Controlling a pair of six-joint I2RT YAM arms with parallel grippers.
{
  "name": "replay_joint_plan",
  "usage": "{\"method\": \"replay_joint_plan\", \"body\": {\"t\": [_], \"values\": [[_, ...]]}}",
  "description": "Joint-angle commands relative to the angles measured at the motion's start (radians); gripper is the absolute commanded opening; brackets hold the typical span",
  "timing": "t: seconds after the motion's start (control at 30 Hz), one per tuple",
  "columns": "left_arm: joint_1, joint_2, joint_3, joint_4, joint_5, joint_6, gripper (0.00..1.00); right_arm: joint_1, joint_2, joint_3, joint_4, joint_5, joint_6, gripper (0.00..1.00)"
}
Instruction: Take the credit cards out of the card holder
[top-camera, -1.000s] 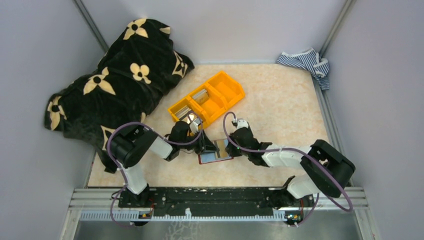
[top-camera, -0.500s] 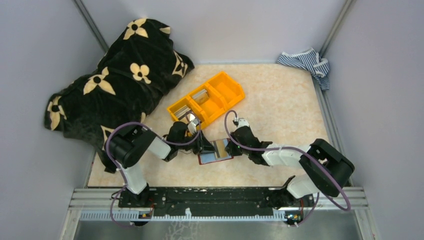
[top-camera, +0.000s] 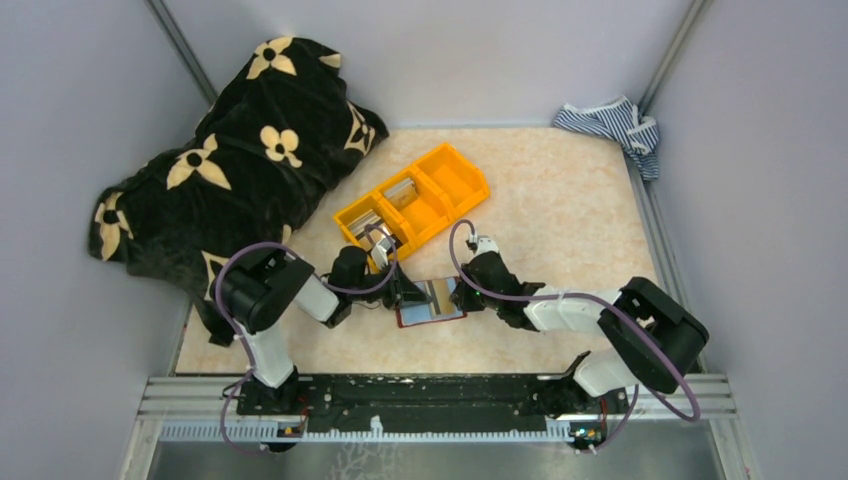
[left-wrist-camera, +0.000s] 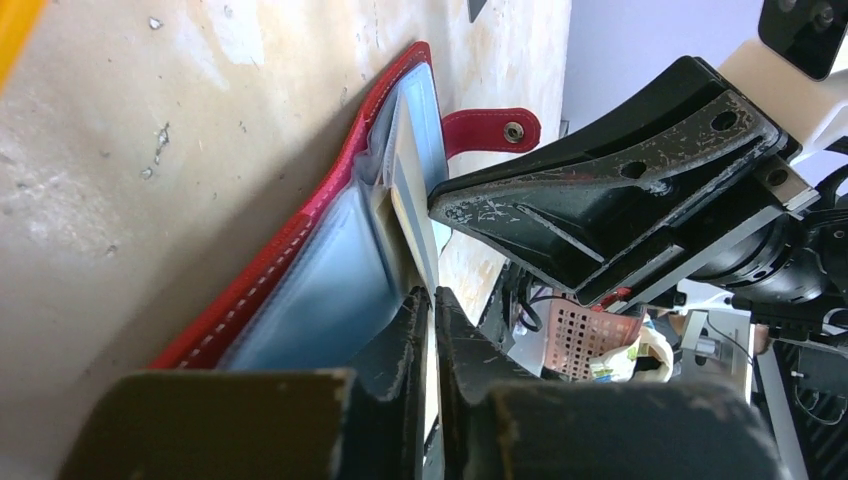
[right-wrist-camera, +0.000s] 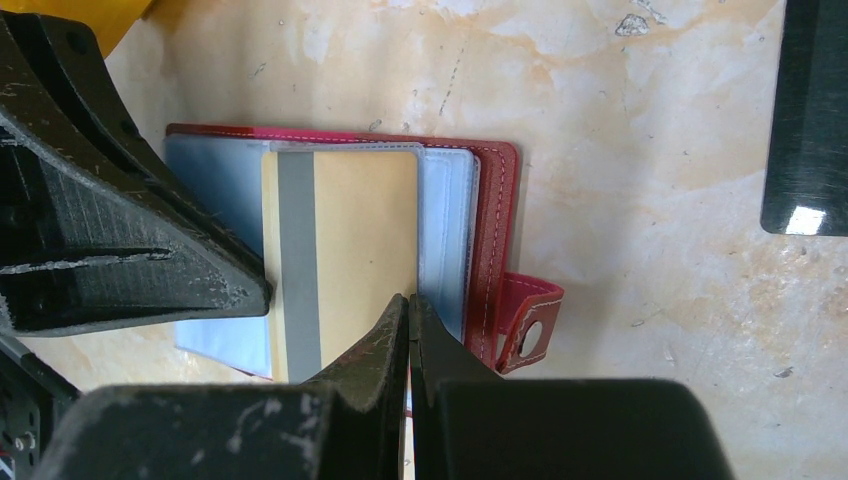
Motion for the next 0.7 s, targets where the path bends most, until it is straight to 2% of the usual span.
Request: {"method": "replay_joint_plan", "body": {"t": [0.0,0.13,0.67], "values": [[0.006,0.030,-0.002,0.101,0.020,-0.030,0.06,-0.016,0.046,-0.014,-0.102,0.048,-0.020,0.00],[0.006,0.023,-0.009,0.093,0.013,-0.027,0.00,-0.017,0.050,-0.014,-0.099,0.045,-0.020,0.00],[0.009,-0.060,-0.022,-0.042,0.000,0.040,0.00,-0.018,0.082,-0.016,-0.082,0.041,-0.012,0.00]]}}
